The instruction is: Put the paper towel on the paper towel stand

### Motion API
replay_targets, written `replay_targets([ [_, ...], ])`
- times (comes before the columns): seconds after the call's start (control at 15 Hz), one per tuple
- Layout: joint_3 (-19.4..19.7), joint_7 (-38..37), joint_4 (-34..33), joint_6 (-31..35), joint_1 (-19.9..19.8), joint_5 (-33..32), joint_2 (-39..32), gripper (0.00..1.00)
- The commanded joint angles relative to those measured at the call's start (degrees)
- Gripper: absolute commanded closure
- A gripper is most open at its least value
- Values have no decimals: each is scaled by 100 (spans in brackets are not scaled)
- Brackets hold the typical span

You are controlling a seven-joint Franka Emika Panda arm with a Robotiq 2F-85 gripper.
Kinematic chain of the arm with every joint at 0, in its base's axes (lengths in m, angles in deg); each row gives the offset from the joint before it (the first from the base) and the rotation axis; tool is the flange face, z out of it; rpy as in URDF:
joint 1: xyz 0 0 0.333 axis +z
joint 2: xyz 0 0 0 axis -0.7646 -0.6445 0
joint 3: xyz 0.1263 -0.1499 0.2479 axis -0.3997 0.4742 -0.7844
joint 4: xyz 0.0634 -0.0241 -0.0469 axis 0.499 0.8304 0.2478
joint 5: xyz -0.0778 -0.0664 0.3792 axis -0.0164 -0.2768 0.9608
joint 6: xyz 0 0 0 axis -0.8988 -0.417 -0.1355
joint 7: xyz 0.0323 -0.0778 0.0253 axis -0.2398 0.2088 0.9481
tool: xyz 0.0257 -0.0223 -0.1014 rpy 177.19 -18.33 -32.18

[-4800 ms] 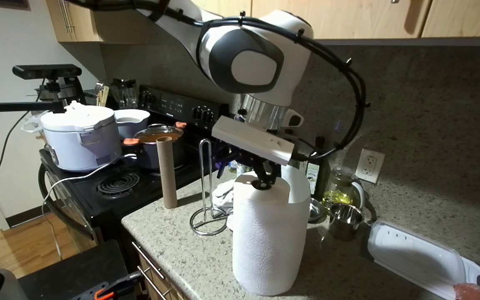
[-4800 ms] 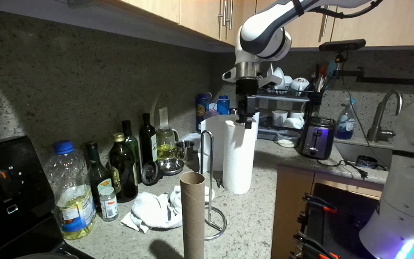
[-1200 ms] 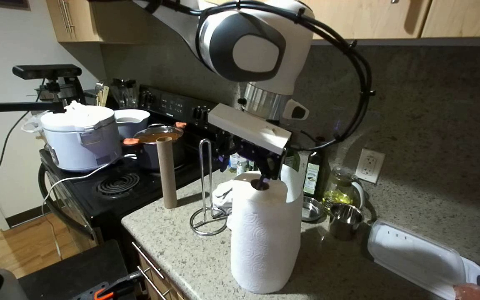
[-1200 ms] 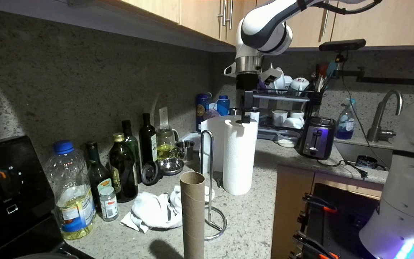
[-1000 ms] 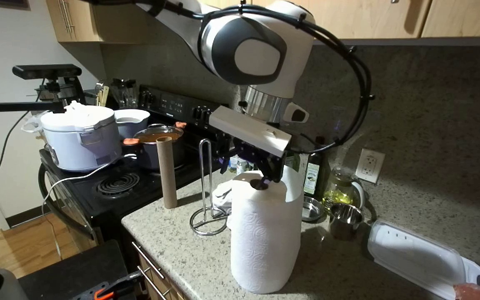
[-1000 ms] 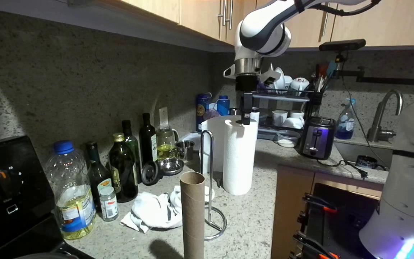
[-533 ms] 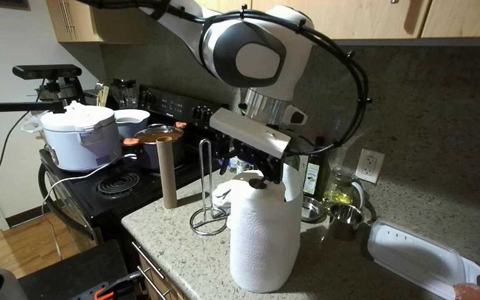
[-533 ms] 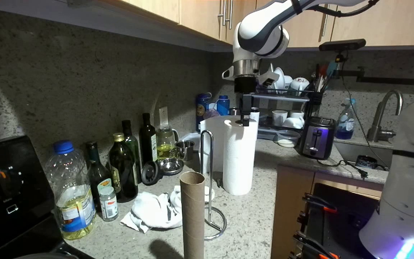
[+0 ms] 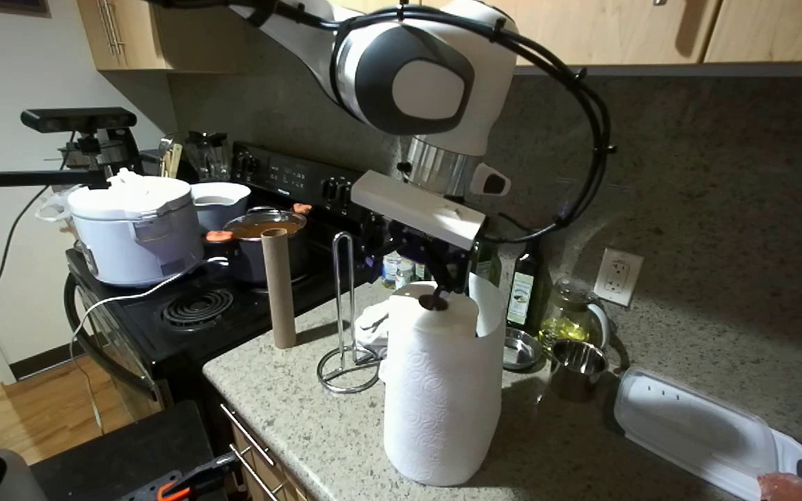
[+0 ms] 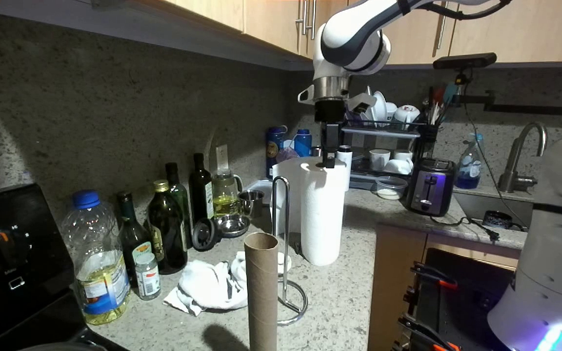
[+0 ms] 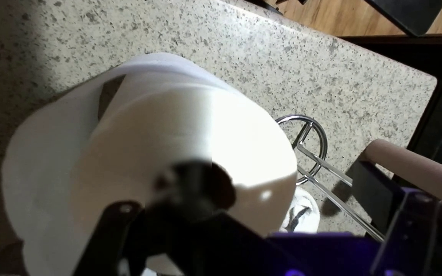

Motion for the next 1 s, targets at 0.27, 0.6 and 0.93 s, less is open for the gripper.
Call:
replay_targets([
  [0.27,-60,-94,-95,-93,-26,-209,-5,0],
  [0.6,-23,-70,-80,-137,-64,-199,-121,0],
  [0.93,-43,11,-56,-95,-77,-231,-271,0],
])
